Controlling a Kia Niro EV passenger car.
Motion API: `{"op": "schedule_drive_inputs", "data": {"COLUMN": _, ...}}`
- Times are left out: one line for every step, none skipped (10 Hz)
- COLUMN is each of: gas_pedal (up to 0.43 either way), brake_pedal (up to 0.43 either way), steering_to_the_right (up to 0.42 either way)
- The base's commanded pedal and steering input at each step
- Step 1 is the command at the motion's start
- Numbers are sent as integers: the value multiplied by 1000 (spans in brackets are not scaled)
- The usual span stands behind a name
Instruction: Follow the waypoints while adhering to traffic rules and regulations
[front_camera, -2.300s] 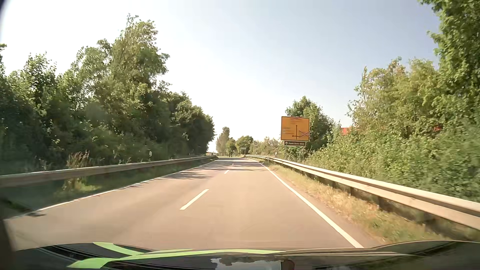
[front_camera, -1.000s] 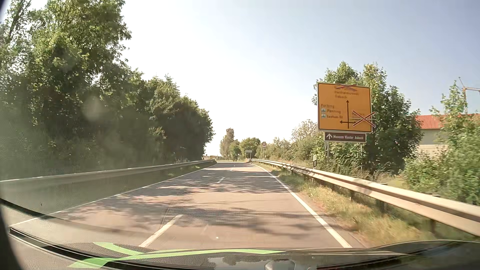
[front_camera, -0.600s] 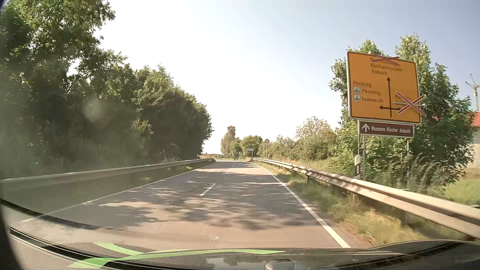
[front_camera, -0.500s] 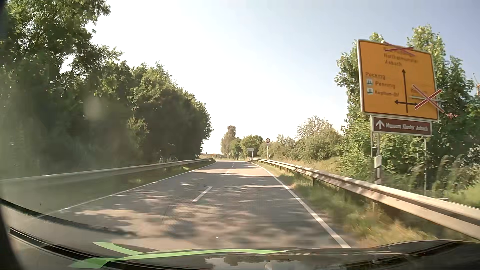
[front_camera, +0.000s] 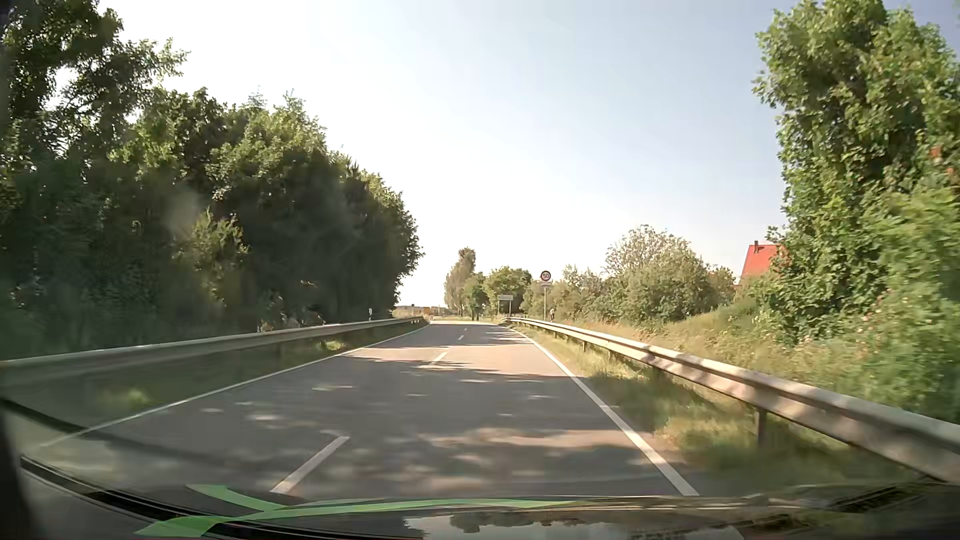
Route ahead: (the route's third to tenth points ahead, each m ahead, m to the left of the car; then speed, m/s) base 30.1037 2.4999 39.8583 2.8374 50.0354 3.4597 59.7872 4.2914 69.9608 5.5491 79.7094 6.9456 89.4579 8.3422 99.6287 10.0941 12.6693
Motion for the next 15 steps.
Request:
{"op": "schedule_drive_inputs", "data": {"gas_pedal": 209, "brake_pedal": 0, "steering_to_the_right": -8}}
{"op": "schedule_drive_inputs", "data": {"gas_pedal": 209, "brake_pedal": 0, "steering_to_the_right": -8}}
{"op": "schedule_drive_inputs", "data": {"gas_pedal": 209, "brake_pedal": 0, "steering_to_the_right": -8}}
{"op": "schedule_drive_inputs", "data": {"gas_pedal": 209, "brake_pedal": 0, "steering_to_the_right": -8}}
{"op": "schedule_drive_inputs", "data": {"gas_pedal": 209, "brake_pedal": 0, "steering_to_the_right": -8}}
{"op": "schedule_drive_inputs", "data": {"gas_pedal": 209, "brake_pedal": 0, "steering_to_the_right": -8}}
{"op": "schedule_drive_inputs", "data": {"gas_pedal": 209, "brake_pedal": 0, "steering_to_the_right": -8}}
{"op": "schedule_drive_inputs", "data": {"gas_pedal": 209, "brake_pedal": 0, "steering_to_the_right": -8}}
{"op": "schedule_drive_inputs", "data": {"gas_pedal": 209, "brake_pedal": 0, "steering_to_the_right": -8}}
{"op": "schedule_drive_inputs", "data": {"gas_pedal": 209, "brake_pedal": 0, "steering_to_the_right": -8}}
{"op": "schedule_drive_inputs", "data": {"gas_pedal": 209, "brake_pedal": 0, "steering_to_the_right": -8}}
{"op": "schedule_drive_inputs", "data": {"gas_pedal": 209, "brake_pedal": 0, "steering_to_the_right": -8}}
{"op": "schedule_drive_inputs", "data": {"gas_pedal": 209, "brake_pedal": 0, "steering_to_the_right": -8}}
{"op": "schedule_drive_inputs", "data": {"gas_pedal": 209, "brake_pedal": 0, "steering_to_the_right": -8}}
{"op": "schedule_drive_inputs", "data": {"gas_pedal": 209, "brake_pedal": 0, "steering_to_the_right": -8}}
